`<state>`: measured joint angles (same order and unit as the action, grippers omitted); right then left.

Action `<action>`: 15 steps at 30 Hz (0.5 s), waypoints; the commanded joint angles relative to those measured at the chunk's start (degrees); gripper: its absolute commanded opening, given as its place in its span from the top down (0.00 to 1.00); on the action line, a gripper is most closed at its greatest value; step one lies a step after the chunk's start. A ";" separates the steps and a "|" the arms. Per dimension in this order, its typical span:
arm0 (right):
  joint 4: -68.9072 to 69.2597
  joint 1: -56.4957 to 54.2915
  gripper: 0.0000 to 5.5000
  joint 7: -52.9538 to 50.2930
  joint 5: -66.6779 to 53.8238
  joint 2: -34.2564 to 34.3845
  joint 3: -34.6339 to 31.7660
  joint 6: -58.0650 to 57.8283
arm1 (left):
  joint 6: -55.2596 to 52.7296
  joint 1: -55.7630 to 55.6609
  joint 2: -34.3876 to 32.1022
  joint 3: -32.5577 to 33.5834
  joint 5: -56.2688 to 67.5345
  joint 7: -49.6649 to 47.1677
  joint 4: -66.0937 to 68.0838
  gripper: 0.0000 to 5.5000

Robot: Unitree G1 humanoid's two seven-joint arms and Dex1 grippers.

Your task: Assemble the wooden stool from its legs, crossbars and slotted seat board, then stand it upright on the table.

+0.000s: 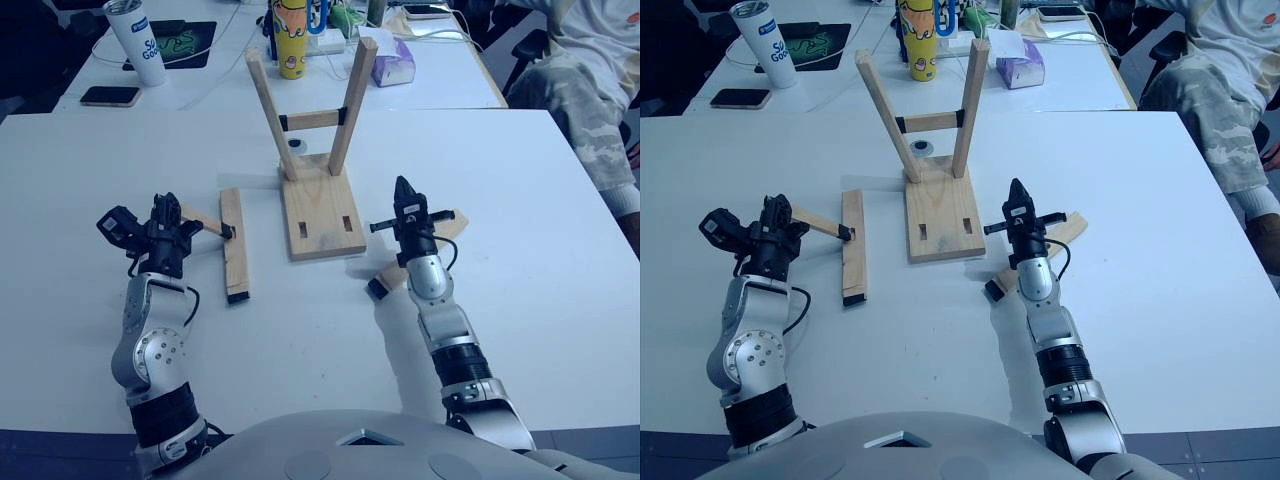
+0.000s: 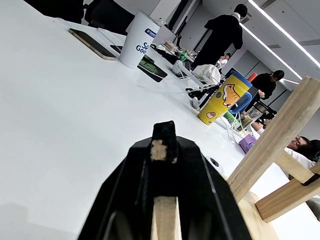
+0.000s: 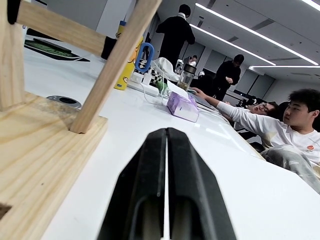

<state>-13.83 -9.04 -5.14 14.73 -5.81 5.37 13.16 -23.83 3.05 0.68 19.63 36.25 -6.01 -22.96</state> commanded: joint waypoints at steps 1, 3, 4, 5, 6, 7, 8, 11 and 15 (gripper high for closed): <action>0.39 -0.75 1.00 0.36 -0.35 -0.23 -0.17 -0.36 | 0.28 0.41 -0.83 -0.20 -1.01 0.60 0.99 0.92; 0.44 -0.69 1.00 0.28 -0.33 -0.20 -0.28 -0.36 | 0.31 0.32 -0.72 -0.12 -0.96 0.70 1.19 0.92; 0.47 -0.65 1.00 0.24 -0.31 -0.18 -0.32 -0.37 | 0.30 0.11 -0.64 -0.12 -0.87 0.69 1.28 0.92; 0.49 -0.63 1.00 0.19 -0.29 -0.17 -0.35 -0.36 | 0.31 -0.12 -0.58 -0.16 -0.77 0.73 1.31 0.92; 0.50 -0.61 1.00 0.16 -0.26 -0.15 -0.36 -0.35 | 0.28 -0.45 -0.53 -0.16 -0.57 0.66 1.22 0.92; 0.50 -0.61 1.00 0.13 -0.24 -0.14 -0.37 -0.34 | 0.22 -0.83 -0.50 -0.10 -0.27 0.56 1.05 0.92; 0.51 -0.61 1.00 0.11 -0.23 -0.11 -0.38 -0.34 | 0.18 -1.24 -0.52 -0.07 0.04 0.52 0.84 0.92; 0.04 -0.97 1.00 0.18 -0.21 -0.03 -0.27 -0.22 | 0.25 -2.42 -0.60 0.05 1.06 0.73 0.15 0.92; -0.18 -1.03 1.00 0.09 -0.13 -0.01 -0.26 -0.20 | 0.25 -3.85 -1.13 0.37 1.89 0.63 0.25 0.92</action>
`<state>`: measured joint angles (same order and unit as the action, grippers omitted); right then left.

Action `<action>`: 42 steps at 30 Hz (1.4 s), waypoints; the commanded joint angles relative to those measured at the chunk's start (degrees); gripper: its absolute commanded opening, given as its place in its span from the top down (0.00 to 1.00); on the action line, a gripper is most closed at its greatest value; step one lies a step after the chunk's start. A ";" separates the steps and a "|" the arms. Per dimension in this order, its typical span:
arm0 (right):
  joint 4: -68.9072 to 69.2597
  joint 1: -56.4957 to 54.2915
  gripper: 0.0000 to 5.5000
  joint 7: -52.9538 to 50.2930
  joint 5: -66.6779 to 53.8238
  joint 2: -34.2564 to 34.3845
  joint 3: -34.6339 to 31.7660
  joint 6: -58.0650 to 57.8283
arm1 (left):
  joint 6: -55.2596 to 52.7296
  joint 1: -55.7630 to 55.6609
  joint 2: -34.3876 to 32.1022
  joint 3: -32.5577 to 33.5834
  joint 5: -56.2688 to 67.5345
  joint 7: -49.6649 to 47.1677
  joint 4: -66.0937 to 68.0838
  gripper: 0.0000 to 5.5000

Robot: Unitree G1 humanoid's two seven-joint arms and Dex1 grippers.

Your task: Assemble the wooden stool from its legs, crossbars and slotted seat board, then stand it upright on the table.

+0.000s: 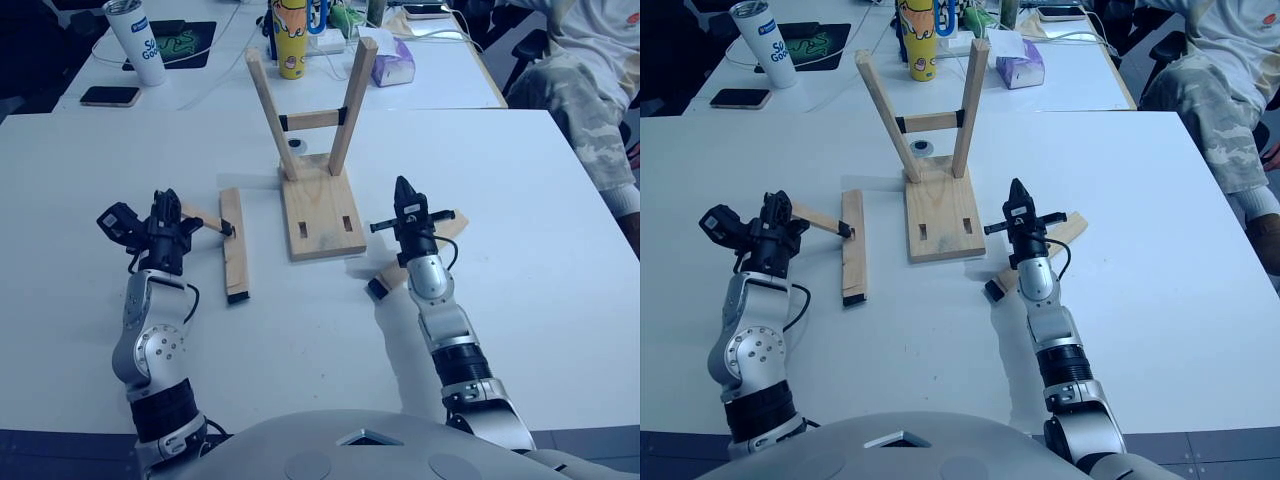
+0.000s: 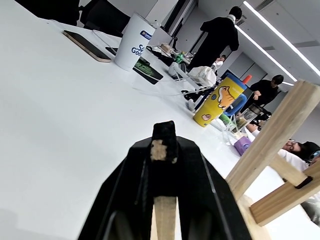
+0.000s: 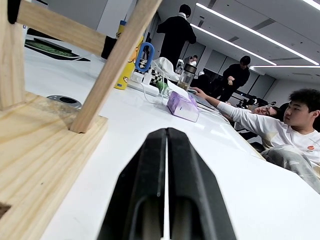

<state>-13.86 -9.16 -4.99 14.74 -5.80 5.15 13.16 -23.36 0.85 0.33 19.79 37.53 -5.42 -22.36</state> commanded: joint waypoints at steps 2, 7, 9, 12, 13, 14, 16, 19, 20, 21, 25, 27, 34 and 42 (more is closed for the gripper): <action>-0.41 -1.15 1.00 -0.04 -0.13 0.04 0.03 -0.24 | -0.23 -1.39 -1.04 -0.06 0.18 0.28 0.23 0.92; -0.67 -1.19 1.00 -0.19 -0.15 0.16 0.06 -0.12 | -0.64 -0.34 -1.60 -0.60 -0.65 0.35 0.79 0.92; -0.62 -1.11 1.00 -0.21 -0.16 0.17 0.05 -0.12 | -0.73 -0.14 -1.77 -0.77 -0.96 0.39 0.85 0.92; -0.47 -0.95 1.00 -0.19 -0.18 0.20 0.07 -0.17 | -0.82 0.22 -2.00 -0.99 -1.23 0.64 1.42 0.92; -0.39 -0.91 1.00 -0.18 -0.18 0.22 0.08 -0.22 | -0.87 0.38 -2.05 -1.08 -1.44 0.72 1.60 0.92; -0.33 -0.89 1.00 -0.18 -0.20 0.24 0.07 -0.24 | -0.79 0.55 -2.02 -1.17 -1.69 0.87 1.91 0.92; -0.41 -0.93 1.00 -0.22 -0.19 0.29 0.09 -0.23 | -0.54 0.80 -1.97 -1.16 -2.19 1.06 2.61 0.92; -0.51 -0.97 1.00 -0.18 -0.23 0.30 0.09 -0.22 | -0.30 1.21 -1.99 -1.55 -3.05 1.50 3.23 0.92; -0.51 -0.98 1.00 -0.16 -0.27 0.29 0.06 -0.23 | -0.23 1.40 -2.02 -1.62 -3.29 1.58 3.34 0.92; -0.53 -0.98 1.00 -0.14 -0.31 0.25 0.01 -0.24 | -0.16 1.54 -2.02 -1.61 -3.42 1.65 3.49 0.92; -0.47 -0.92 1.00 -0.28 -0.33 0.30 -0.08 -0.33 | -0.10 1.65 -2.16 -1.71 -3.83 2.03 3.82 0.92; -0.40 -0.87 1.00 -0.35 -0.31 0.39 -0.06 -0.35 | -0.10 1.84 -2.56 -2.04 -4.56 2.35 3.95 0.92; -0.33 -0.72 1.00 -0.60 -0.39 0.65 -0.12 -0.58 | 2.36 3.69 -6.76 -7.95 -14.34 4.66 2.54 0.92; -0.39 -0.72 1.00 -0.73 -0.30 0.74 -0.08 -0.63 | -2.33 2.98 -6.90 -7.82 -17.70 0.78 2.09 0.92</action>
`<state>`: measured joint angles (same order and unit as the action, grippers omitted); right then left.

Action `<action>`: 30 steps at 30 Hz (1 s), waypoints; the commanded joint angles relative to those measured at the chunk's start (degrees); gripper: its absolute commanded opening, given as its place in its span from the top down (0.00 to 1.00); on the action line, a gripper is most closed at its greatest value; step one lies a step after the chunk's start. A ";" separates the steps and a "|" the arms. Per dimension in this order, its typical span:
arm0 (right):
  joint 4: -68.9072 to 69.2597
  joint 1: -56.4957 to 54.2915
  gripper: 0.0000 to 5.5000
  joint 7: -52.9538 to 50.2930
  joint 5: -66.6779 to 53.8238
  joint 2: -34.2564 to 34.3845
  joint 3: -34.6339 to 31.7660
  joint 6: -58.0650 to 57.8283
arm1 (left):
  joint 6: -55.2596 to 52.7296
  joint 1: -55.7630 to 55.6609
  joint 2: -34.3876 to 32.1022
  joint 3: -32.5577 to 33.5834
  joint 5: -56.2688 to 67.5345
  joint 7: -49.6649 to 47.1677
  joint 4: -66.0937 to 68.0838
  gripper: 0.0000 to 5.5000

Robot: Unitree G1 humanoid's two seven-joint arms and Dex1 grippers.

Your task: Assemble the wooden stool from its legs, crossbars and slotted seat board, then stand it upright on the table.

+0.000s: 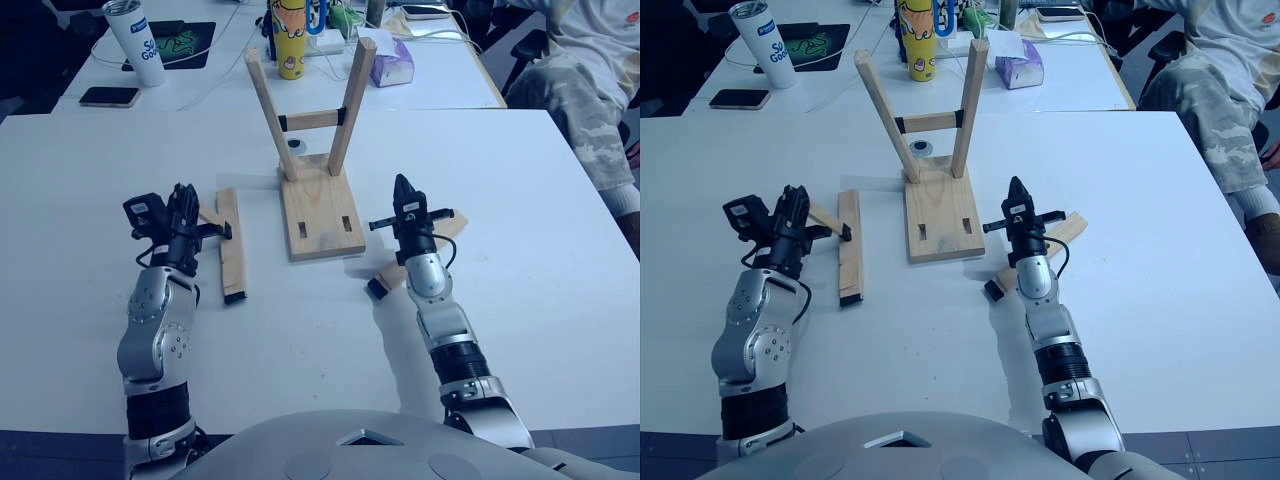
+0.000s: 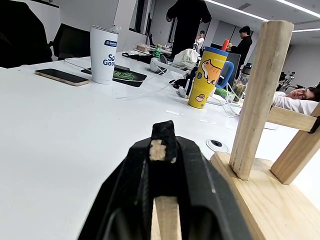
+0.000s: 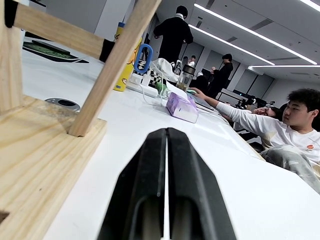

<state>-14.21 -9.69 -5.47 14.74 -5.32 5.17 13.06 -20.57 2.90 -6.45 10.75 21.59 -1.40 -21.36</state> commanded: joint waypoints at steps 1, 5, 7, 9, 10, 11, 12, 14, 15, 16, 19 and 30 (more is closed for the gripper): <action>-0.06 -0.23 1.00 -0.25 -0.26 0.26 -0.09 -0.54 | -6.61 0.95 0.08 1.51 -1.53 -4.06 1.07 0.92; -0.07 -0.07 1.00 -0.40 -0.05 0.17 -0.06 -0.42 | -13.15 1.40 0.45 2.63 -1.55 -7.20 2.25 0.92; -0.15 -0.09 1.00 -0.43 0.03 0.08 -0.05 -0.34 | -13.93 1.19 -0.63 2.53 -3.27 -7.78 2.41 0.92; -0.22 -0.09 1.00 -0.47 0.08 0.04 -0.04 -0.29 | -14.09 0.58 -1.29 2.26 -3.85 -7.67 2.14 0.92; -0.23 -0.08 1.00 -0.51 0.12 0.06 0.00 -0.26 | -13.79 0.37 -1.75 1.62 -4.21 -6.93 1.87 0.92; -0.23 -0.06 1.00 -0.54 0.17 0.10 0.07 -0.23 | -13.35 0.31 -2.27 0.78 -4.51 -5.85 1.68 0.92; -0.27 -0.06 1.00 -0.60 0.20 0.10 0.09 -0.21 | -12.86 0.25 -2.83 -0.19 -5.04 -4.92 1.62 0.92; -0.40 -0.14 1.00 -0.70 0.20 0.10 0.09 -0.18 | -11.40 0.51 -3.93 -2.00 -6.57 -3.41 1.65 0.92; -0.43 -0.15 1.00 -0.80 0.20 0.12 0.10 -0.18 | -10.00 1.19 -4.30 -3.12 -7.11 -2.05 1.57 0.92; -0.48 -0.19 1.00 -0.89 0.20 0.15 0.11 -0.18 | -7.96 2.01 -4.65 -4.25 -7.53 -0.27 1.58 0.92; -0.53 -0.19 1.00 -1.15 0.21 0.23 0.13 -0.17 | 0.39 5.19 -5.77 -6.77 -9.02 5.56 3.09 0.92; -0.75 0.19 1.00 -2.65 0.45 1.04 0.41 -0.05 | 8.14 3.10 -7.22 -4.20 -7.73 12.21 6.43 0.92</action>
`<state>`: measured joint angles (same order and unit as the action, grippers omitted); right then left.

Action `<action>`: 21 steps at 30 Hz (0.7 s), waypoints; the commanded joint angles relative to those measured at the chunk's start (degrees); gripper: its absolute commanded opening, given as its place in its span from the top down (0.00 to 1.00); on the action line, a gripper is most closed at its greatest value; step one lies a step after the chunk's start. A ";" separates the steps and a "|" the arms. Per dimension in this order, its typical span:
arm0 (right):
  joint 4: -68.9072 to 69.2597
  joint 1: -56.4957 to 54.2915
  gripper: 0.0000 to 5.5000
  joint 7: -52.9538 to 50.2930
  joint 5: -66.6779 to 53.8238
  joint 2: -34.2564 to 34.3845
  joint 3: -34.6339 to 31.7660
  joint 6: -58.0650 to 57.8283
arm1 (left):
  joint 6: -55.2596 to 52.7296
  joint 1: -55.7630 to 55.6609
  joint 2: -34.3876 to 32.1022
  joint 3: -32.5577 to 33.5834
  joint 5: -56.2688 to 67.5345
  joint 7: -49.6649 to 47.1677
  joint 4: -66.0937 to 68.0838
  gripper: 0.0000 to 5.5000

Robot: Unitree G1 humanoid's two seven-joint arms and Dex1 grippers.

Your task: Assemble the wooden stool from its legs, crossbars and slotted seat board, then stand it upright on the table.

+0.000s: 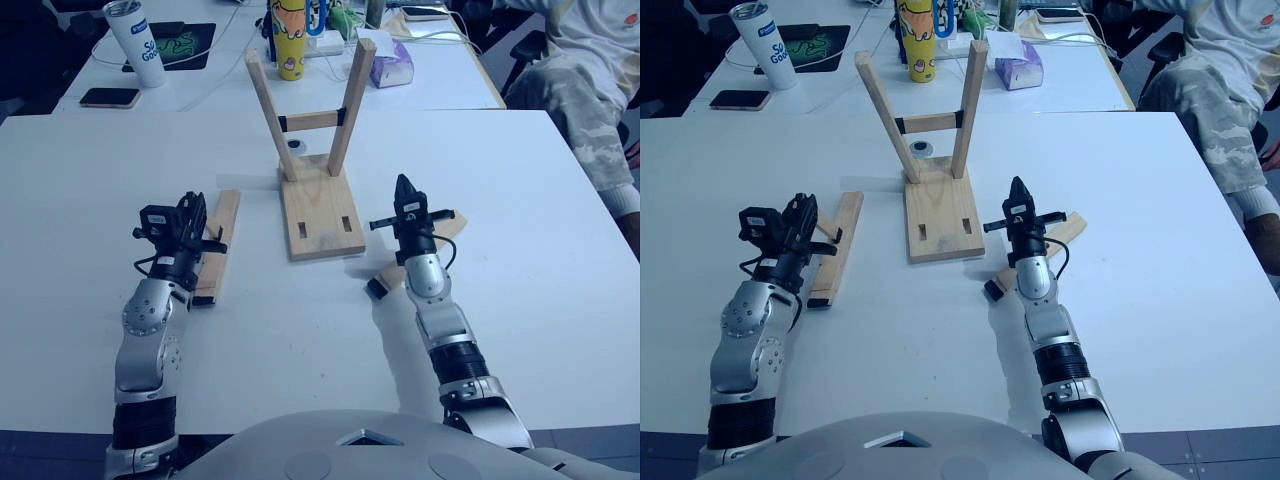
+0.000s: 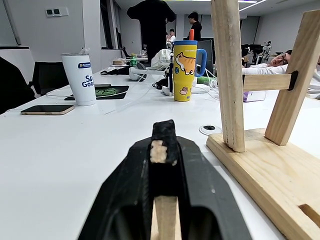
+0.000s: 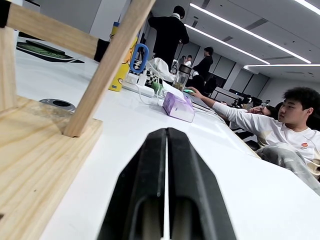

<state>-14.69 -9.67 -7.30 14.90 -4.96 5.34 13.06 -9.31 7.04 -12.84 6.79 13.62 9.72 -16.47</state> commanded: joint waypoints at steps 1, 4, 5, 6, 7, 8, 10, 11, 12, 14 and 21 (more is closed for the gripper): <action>-0.28 0.27 1.00 -0.99 0.36 0.81 0.30 -0.01 | -3.13 -2.06 -1.17 -0.31 0.07 1.29 0.75 0.92; -0.36 0.41 1.00 -1.36 0.46 1.14 0.36 0.04 | -4.68 -4.56 -1.83 -0.53 0.33 1.59 -2.06 0.84; -0.49 0.33 1.00 -1.50 0.48 1.24 0.38 0.05 | -5.11 -5.21 -2.01 -0.60 0.32 1.70 -2.58 0.82; -0.64 0.24 1.00 -1.63 0.50 1.32 0.40 0.08 | -5.38 -5.76 -2.16 -0.72 0.15 1.84 -3.08 0.79; -0.74 0.19 1.00 -1.72 0.50 1.36 0.41 0.12 | -5.73 -6.19 -2.20 -0.83 0.00 1.90 -3.57 0.75; -0.85 0.12 1.00 -1.84 0.49 1.43 0.38 0.18 | -6.12 -6.72 -2.16 -0.80 -0.12 1.75 -3.95 0.74; -1.04 0.02 1.00 -2.00 0.50 1.53 0.29 0.29 | -6.65 -7.59 -2.16 -0.66 -0.28 1.46 -4.52 0.71; -1.18 -0.06 1.00 -2.13 0.55 1.61 0.29 0.34 | -6.92 -8.42 -2.20 -0.32 -0.10 1.35 -4.73 0.71; -1.28 -0.13 1.00 -2.23 0.60 1.70 0.30 0.35 | -7.17 -9.14 -2.24 0.03 0.08 1.30 -4.90 0.71; -1.39 -0.18 1.00 -2.38 0.64 1.78 0.31 0.43 | -8.03 -11.16 -2.27 0.81 0.84 1.23 -5.31 0.71; -2.01 -0.66 1.00 -2.46 0.70 1.67 0.46 0.90 | -11.36 -28.51 -2.25 5.28 6.90 0.23 -1.78 0.87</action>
<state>-16.29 -9.64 -9.50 15.38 -3.31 5.63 13.56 -19.34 -15.64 -14.92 10.44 18.61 10.87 -19.47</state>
